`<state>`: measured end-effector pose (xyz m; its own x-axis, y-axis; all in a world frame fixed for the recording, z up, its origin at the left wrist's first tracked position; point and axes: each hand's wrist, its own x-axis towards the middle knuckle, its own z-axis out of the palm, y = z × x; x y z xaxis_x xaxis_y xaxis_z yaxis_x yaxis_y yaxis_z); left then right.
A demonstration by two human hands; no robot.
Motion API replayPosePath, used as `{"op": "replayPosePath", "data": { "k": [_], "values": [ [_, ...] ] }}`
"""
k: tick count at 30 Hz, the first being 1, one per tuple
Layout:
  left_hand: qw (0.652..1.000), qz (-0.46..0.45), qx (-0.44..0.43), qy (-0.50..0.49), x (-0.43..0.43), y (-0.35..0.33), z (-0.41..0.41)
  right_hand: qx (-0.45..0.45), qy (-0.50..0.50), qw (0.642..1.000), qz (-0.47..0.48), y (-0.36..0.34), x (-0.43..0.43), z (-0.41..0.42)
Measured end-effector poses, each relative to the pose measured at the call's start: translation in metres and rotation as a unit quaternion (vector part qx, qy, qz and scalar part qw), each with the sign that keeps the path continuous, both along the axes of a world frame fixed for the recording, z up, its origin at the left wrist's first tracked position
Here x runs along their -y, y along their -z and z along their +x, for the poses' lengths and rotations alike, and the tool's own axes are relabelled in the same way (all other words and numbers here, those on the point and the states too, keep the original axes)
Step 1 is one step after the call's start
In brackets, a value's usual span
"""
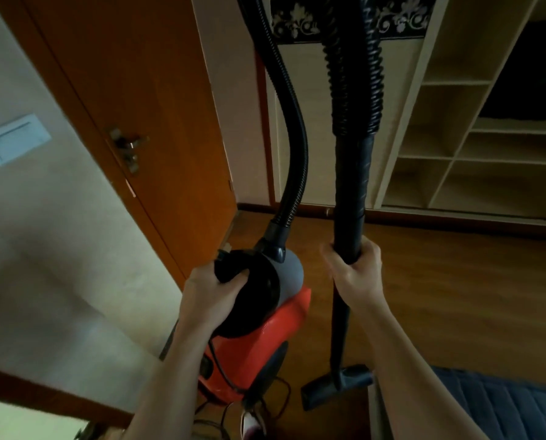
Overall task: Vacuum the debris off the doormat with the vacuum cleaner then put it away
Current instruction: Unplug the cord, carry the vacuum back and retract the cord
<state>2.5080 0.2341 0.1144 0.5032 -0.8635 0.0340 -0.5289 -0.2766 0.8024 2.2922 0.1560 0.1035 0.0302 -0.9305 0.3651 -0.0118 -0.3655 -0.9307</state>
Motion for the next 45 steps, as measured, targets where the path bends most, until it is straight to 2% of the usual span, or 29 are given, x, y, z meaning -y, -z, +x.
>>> {"op": "replayPosePath", "data": {
  "k": [11,16,20,26,33,37,45],
  "values": [
    [0.995,-0.009,-0.039,0.095,0.194,0.031,0.014,-0.018,0.055,0.998,0.017,0.015,0.16,0.005],
    [0.986,-0.013,-0.024,0.163,0.306,0.034,0.022,-0.041,0.131,0.991,0.005,0.008,0.253,0.009],
    [0.979,-0.026,-0.063,0.192,0.379,0.032,0.023,-0.059,0.169,0.984,-0.01,0.008,0.311,0.004],
    [0.958,-0.068,-0.055,0.275,0.46,0.022,-0.001,-0.021,0.226,0.974,0.013,0.012,0.365,-0.024],
    [0.951,-0.026,-0.087,0.297,0.548,0.023,-0.076,-0.017,0.29,0.957,0.008,0.021,0.431,-0.096],
    [0.948,0.029,-0.032,0.314,0.609,0.021,-0.137,-0.018,0.311,0.95,-0.016,0.027,0.48,-0.154],
    [0.935,0.016,0.007,0.355,0.715,0.012,-0.295,-0.003,0.354,0.935,-0.01,0.022,0.563,-0.299]
  ]
}}
